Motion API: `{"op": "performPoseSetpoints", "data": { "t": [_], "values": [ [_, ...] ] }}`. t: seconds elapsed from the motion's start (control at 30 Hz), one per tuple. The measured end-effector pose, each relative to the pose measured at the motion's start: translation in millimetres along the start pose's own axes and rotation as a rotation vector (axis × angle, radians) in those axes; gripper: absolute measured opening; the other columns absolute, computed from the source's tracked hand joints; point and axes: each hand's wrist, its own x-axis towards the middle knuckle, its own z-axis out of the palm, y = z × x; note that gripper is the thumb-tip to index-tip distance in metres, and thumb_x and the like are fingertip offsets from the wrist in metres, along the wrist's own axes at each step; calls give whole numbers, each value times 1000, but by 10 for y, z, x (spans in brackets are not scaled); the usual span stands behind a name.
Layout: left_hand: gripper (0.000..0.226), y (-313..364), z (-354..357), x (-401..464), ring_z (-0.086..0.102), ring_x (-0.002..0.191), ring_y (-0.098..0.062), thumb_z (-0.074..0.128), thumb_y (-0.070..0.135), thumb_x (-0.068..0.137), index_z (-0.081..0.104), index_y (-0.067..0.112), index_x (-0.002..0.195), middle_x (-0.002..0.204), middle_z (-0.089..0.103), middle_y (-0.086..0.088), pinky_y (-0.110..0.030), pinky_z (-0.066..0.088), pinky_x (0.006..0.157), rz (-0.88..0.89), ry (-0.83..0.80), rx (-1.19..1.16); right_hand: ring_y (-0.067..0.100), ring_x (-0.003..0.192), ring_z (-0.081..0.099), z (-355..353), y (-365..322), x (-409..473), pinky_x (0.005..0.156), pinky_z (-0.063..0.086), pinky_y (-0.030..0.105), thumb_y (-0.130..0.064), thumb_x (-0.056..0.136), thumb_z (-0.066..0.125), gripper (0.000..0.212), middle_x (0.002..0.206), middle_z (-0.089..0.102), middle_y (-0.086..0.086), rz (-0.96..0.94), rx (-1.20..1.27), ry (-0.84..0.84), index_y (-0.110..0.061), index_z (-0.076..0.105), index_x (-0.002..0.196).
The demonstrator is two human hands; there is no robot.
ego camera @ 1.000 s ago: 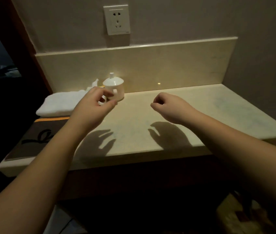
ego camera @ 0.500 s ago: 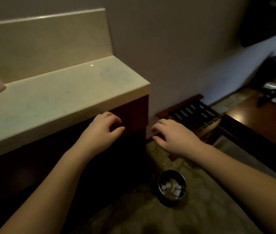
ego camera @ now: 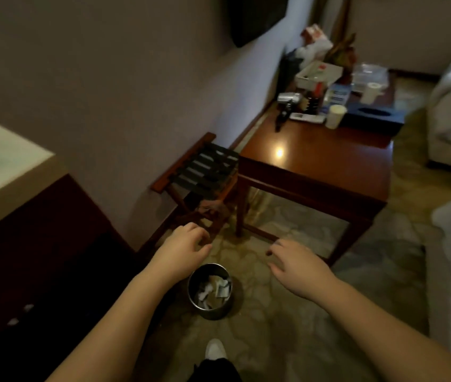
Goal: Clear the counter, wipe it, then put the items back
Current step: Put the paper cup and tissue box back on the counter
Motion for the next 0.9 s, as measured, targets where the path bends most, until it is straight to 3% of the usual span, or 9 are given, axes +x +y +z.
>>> {"op": "performPoseSetpoints", "data": {
  "t": [0.27,0.43,0.53,0.63,0.77,0.9],
  "values": [
    [33,421,534,975,46,111,-9,53,41,94,58,24,123,113,47,13,-27,43,94,121,-141,-21,13,113,48,129,1002,-105,94,42,28,-38,95,43,35,121,51,-7,297,53,-12,-25,53,126],
    [31,594,713,1830,47,109,-6,54,41,94,59,26,121,117,50,13,-24,43,90,163,-177,-32,8,105,51,122,1655,158,87,42,23,-38,93,47,31,111,52,-12,436,83,17,-28,56,121],
    [32,691,693,2379,49,107,-7,54,41,94,59,24,121,118,50,12,-26,46,89,173,-185,-40,7,101,51,36,2038,423,86,42,22,-39,93,46,28,103,49,-15,492,112,-13,-30,57,117],
    [32,793,618,2935,50,106,-8,55,39,94,59,24,122,117,50,10,-26,48,89,178,-185,-29,4,97,47,-125,2402,721,86,41,22,-37,95,45,28,109,50,-13,550,146,-49,-29,54,121],
    [29,910,496,3629,49,95,0,57,38,93,59,26,120,107,46,17,-18,42,75,201,-170,-44,5,100,47,-368,2802,1102,89,44,24,-33,95,49,28,108,46,-15,646,164,-22,-28,54,122],
    [33,1046,361,4241,49,100,-4,57,38,93,58,26,123,112,49,16,-21,41,77,243,-170,-45,7,98,47,-630,3173,1387,83,40,23,-32,96,49,28,105,45,-13,693,179,-2,-25,54,122]
  ]
}}
